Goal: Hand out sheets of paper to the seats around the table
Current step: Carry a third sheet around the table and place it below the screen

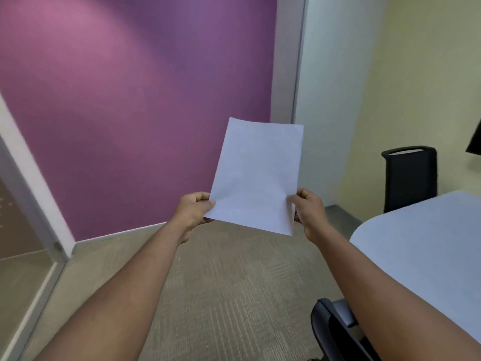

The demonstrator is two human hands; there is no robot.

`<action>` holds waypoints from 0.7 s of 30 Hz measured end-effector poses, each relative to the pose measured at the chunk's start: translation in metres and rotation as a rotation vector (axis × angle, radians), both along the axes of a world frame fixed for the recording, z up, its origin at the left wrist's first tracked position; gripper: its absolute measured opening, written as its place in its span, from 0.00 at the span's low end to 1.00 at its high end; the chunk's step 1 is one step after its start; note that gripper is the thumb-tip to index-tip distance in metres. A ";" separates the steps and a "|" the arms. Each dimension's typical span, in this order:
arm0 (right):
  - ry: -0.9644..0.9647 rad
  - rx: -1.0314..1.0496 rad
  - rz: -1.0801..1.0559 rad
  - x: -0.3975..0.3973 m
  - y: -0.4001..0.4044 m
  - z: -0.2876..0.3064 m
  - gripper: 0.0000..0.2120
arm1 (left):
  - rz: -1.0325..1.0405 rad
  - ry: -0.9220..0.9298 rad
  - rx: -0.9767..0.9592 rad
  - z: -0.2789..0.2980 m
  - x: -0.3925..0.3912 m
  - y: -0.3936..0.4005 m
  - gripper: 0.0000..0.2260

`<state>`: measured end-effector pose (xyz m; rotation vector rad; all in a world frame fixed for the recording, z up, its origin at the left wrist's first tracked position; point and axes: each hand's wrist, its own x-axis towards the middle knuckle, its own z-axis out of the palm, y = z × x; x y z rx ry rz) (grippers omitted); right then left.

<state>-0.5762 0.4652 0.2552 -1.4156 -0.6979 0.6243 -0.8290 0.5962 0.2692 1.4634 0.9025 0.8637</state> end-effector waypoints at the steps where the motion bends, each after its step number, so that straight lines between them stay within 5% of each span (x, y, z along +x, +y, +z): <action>1: 0.010 -0.001 -0.009 0.005 0.010 0.001 0.10 | -0.022 -0.001 0.005 0.000 0.006 0.016 0.04; 21: 0.032 0.007 -0.406 0.136 0.113 -0.005 0.06 | -0.410 0.048 -0.010 -0.012 0.202 0.190 0.06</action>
